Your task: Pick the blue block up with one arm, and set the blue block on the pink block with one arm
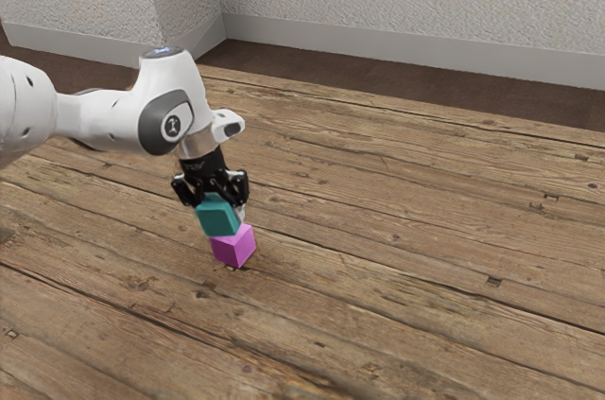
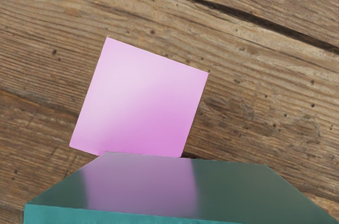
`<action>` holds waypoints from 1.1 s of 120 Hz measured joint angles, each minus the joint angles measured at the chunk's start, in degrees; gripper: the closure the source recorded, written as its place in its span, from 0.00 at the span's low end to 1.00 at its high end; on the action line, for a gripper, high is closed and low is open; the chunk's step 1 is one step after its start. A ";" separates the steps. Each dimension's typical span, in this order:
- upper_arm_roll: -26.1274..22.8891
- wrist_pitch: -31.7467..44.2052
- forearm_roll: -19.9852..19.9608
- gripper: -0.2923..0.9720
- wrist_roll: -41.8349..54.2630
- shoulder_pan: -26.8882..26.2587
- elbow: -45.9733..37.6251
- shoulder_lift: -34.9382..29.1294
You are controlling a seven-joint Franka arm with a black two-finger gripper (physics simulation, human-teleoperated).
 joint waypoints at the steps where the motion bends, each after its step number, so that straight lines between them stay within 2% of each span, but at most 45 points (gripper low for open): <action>1: 0.00 -0.02 0.01 0.51 0.04 -0.01 0.32 0.33; 14: 0.10 -0.25 -0.03 0.52 1.05 0.40 5.15 5.26; 38: 0.20 -0.43 -0.19 0.52 3.91 2.13 6.66 8.41; 63: 0.27 -0.46 -0.17 0.49 8.56 2.22 7.40 9.51; 125: 0.25 -0.43 -0.30 0.53 15.65 2.05 10.85 12.13; 132: 0.22 -0.42 -1.23 0.48 16.09 1.97 10.87 12.35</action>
